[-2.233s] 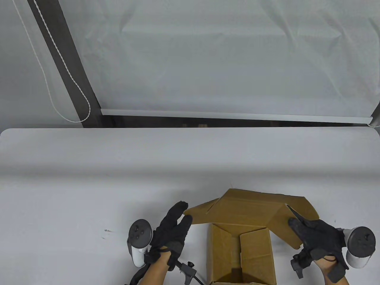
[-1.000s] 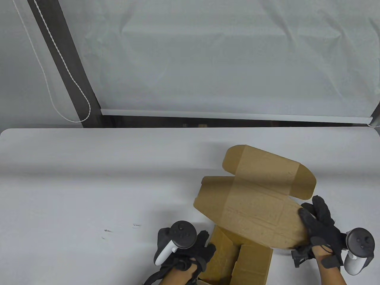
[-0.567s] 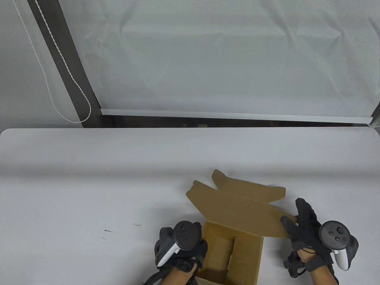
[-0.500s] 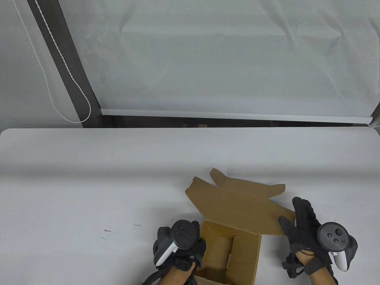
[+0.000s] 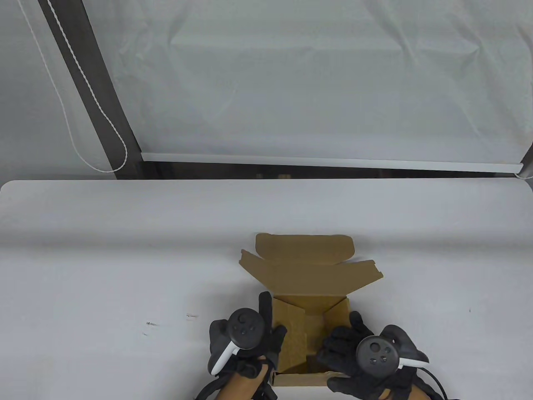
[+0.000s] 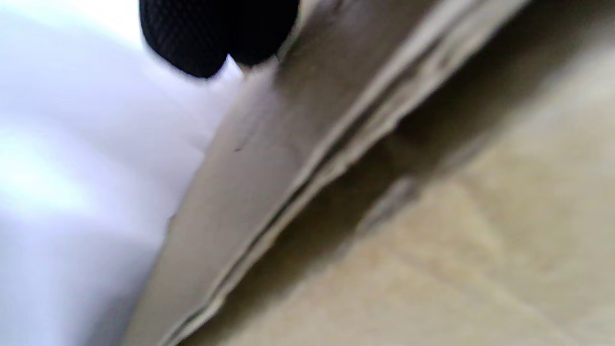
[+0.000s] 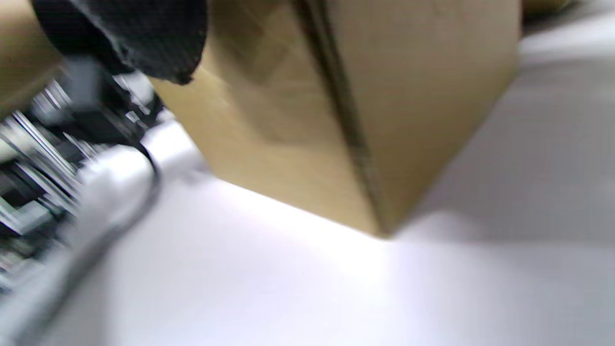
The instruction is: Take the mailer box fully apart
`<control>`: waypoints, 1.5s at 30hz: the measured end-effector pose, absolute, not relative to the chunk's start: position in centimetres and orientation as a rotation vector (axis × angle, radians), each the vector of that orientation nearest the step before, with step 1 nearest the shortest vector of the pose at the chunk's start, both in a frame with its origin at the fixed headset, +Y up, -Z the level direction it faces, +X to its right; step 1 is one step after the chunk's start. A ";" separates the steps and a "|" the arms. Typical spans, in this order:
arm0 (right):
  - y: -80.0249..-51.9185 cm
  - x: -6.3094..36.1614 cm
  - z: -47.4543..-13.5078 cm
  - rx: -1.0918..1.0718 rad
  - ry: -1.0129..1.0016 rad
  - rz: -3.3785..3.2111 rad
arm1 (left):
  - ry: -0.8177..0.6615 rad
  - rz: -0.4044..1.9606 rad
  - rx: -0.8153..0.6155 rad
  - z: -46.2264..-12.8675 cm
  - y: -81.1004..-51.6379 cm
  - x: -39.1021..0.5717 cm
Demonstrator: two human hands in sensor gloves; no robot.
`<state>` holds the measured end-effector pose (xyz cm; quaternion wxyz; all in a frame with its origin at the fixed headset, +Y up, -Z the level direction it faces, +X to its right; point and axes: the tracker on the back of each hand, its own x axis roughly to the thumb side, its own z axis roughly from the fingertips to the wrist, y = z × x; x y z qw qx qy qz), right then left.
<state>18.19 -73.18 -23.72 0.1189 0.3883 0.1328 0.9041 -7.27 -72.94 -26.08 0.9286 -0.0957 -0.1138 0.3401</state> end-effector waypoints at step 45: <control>-73.5 20.7 -25.4 0.968 0.399 2.618 | -0.393 1.160 -0.016 -27.9 -72.8 -12.4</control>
